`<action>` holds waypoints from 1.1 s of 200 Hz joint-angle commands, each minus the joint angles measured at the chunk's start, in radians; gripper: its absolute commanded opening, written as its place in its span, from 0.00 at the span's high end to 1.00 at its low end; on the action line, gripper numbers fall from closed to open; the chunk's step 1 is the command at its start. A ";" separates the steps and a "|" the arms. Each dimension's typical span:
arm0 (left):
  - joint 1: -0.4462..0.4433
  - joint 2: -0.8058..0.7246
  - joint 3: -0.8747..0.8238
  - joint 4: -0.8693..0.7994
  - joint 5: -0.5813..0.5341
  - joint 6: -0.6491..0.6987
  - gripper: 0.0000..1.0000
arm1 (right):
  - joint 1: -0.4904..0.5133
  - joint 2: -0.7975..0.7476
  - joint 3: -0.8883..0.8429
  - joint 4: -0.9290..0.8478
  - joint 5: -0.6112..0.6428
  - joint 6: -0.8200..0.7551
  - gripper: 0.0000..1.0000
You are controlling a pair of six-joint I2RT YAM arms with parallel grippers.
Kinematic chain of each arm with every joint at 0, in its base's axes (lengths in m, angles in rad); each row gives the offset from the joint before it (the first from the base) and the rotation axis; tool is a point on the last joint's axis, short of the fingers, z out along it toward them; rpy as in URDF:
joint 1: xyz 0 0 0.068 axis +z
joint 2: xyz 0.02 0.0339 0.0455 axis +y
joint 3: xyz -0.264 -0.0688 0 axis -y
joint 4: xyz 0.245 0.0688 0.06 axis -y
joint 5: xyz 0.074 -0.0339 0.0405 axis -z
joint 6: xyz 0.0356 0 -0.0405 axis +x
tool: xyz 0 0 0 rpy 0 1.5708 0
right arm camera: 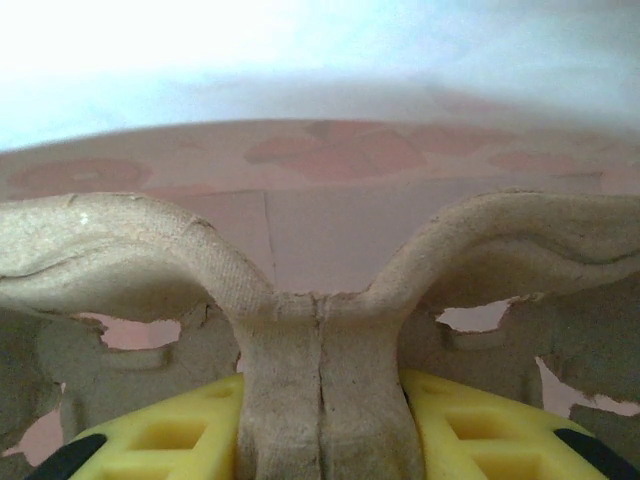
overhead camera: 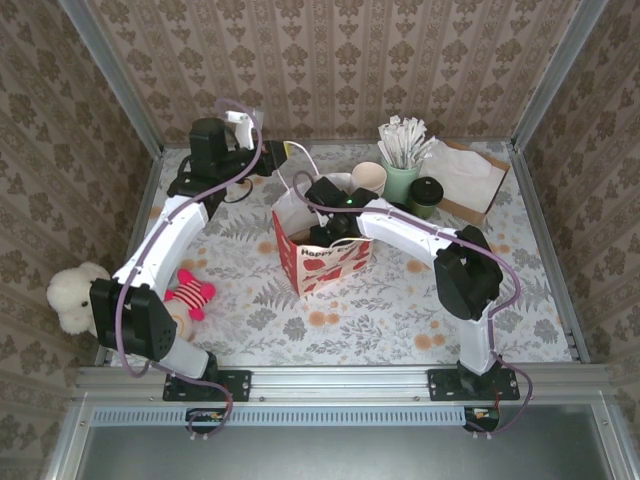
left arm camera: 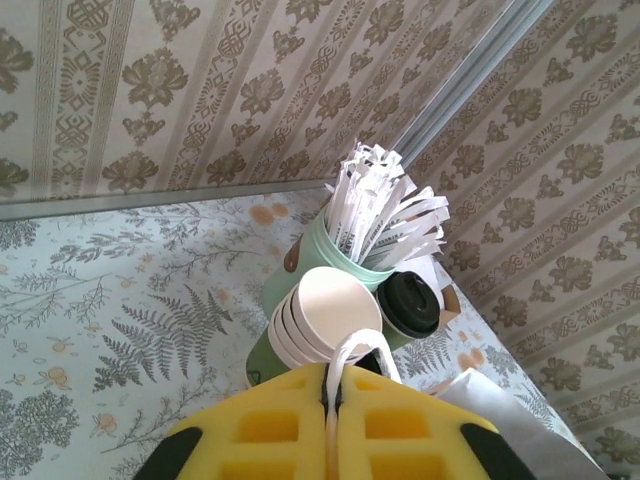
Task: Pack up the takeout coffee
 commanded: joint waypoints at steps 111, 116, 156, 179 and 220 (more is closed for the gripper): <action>-0.006 0.074 0.035 0.044 0.001 -0.240 1.00 | -0.003 0.035 -0.089 -0.100 0.038 0.052 0.55; -0.006 0.066 0.027 0.052 -0.006 -0.251 1.00 | -0.002 0.016 -0.109 -0.109 0.045 0.062 0.55; -0.038 -0.024 -0.172 0.444 0.035 -0.342 1.00 | -0.002 -0.061 -0.260 -0.084 0.085 0.143 0.55; -0.069 -0.029 -0.180 0.463 0.035 -0.305 1.00 | 0.002 -0.083 -0.306 0.032 0.096 0.162 0.54; -0.067 -0.014 -0.159 0.423 0.030 -0.311 1.00 | 0.009 -0.103 -0.374 0.155 0.151 0.164 0.51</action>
